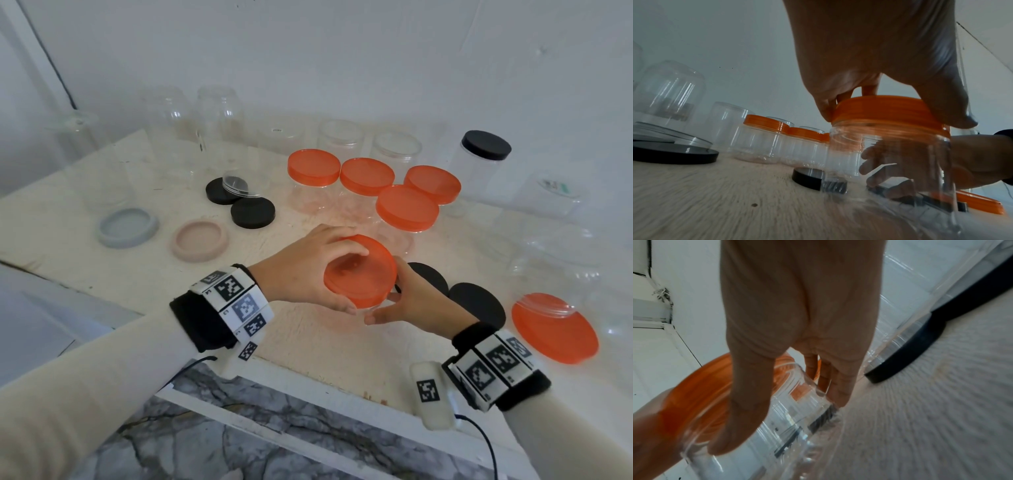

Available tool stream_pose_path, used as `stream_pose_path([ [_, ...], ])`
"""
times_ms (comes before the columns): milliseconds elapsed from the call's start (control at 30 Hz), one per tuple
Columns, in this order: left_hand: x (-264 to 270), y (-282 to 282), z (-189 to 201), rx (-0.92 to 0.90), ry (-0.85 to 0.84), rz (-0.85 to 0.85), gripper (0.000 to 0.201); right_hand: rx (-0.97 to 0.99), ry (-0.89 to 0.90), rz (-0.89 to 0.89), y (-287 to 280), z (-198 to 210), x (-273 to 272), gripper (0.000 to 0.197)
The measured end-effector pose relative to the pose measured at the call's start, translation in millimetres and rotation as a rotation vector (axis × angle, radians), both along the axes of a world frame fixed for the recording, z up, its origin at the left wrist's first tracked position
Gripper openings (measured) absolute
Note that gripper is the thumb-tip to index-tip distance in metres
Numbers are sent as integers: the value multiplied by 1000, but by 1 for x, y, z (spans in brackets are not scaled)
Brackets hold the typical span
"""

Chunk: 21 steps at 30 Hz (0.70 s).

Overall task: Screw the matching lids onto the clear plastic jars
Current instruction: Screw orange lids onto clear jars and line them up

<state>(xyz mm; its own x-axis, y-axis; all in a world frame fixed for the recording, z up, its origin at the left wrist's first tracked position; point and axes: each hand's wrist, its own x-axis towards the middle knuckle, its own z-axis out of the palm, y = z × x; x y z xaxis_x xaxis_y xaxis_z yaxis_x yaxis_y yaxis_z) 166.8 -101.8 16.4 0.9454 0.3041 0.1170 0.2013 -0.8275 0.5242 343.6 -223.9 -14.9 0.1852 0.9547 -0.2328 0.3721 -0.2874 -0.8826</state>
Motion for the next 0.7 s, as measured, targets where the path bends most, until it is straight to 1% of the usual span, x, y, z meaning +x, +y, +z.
stream_pose_path([
  [67, 0, 2, -1, -9, -10, -5, 85, -8, -16, 12, 0, 2, 0, 95],
  [133, -1, 3, -4, -52, -22, -25, 93, -30, -45, 56, -1, 6, 1, 102],
  [233, -6, 7, -12, -244, -44, -33, 116, -20, -140, 113, -4, 21, 4, 118],
  [300, -9, 11, -18, -400, -35, 8, 126, 26, -243, 110, -4, 40, 1, 116],
  [333, -10, 14, -21, -462, -13, 22, 128, 51, -309, 124, -2, 50, -1, 113],
  [433, -7, 19, -26, -558, 48, 21, 123, 56, -572, 250, 7, 72, -15, 114],
  [567, 2, 27, -31, -626, 54, -13, 112, -27, -901, 425, 23, 80, -32, 106],
  [633, 3, 31, -34, -635, 73, 6, 104, -49, -979, 443, 29, 80, -35, 102],
  [700, 4, 33, -38, -666, 66, -1, 100, -62, -981, 467, 33, 82, -35, 102],
])
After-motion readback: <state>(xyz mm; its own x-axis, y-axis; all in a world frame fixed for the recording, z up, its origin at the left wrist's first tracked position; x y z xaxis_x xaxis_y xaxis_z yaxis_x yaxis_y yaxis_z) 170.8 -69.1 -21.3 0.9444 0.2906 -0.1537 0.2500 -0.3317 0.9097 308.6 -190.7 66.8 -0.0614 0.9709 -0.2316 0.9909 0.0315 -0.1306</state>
